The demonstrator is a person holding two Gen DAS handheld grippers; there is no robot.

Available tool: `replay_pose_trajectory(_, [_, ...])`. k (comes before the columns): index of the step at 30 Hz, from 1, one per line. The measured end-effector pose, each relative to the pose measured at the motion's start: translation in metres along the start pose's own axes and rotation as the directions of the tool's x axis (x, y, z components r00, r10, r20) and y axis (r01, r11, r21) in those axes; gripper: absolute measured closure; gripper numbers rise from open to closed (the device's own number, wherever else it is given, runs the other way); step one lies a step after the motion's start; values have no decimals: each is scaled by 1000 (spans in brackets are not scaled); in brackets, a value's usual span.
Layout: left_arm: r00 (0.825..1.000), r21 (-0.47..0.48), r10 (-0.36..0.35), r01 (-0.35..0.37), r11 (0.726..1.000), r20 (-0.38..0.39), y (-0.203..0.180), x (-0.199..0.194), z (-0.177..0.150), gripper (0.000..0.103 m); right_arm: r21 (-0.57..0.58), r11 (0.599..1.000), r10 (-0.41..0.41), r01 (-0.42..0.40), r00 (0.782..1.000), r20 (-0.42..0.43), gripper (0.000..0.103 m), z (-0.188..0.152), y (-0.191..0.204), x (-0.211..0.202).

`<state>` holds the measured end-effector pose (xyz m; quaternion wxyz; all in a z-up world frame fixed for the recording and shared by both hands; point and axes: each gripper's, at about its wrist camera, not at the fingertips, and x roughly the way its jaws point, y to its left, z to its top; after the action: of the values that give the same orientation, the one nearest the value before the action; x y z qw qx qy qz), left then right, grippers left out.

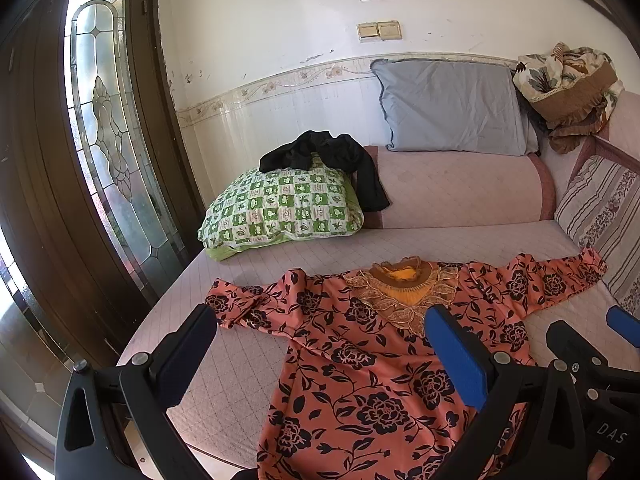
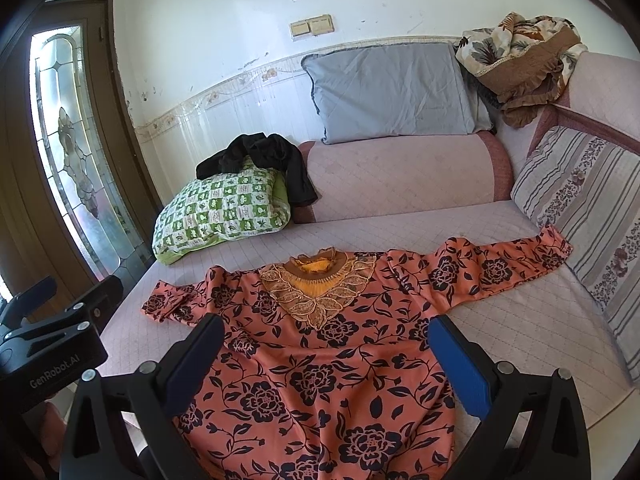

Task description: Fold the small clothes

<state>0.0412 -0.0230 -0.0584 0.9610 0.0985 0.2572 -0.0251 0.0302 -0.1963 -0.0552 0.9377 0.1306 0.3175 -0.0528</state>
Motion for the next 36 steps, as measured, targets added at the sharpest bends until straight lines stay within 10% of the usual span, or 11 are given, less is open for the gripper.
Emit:
replay_pose_trajectory(16, [995, -6, -81, 80, 997, -54, -1, 20, -4, 0, 38, 999, -1, 3, 1000, -29, 0, 2, -30, 12])
replay_pose_trajectory(21, [936, -77, -236, 223, 972, -261, -7, 120, -29, 0, 203, 979, 12, 7, 995, -95, 0, -3, -120, 69])
replay_pose_trajectory(24, [914, -71, -214, 201, 977, -344, -19, 182, -49, 0, 387, 919, -34, 78, 992, -118, 5, -9, -210, 109])
replay_pose_trajectory(30, [926, -84, -175, 155, 984, -334, -48, 259, -69, 0, 702, 698, -80, 140, 990, -118, 31, -12, -372, 172])
replay_pose_trajectory(36, [905, -57, -106, 91, 994, -412, -83, 322, -99, 0, 817, 532, -208, 222, 970, -128, 38, -6, -473, 221])
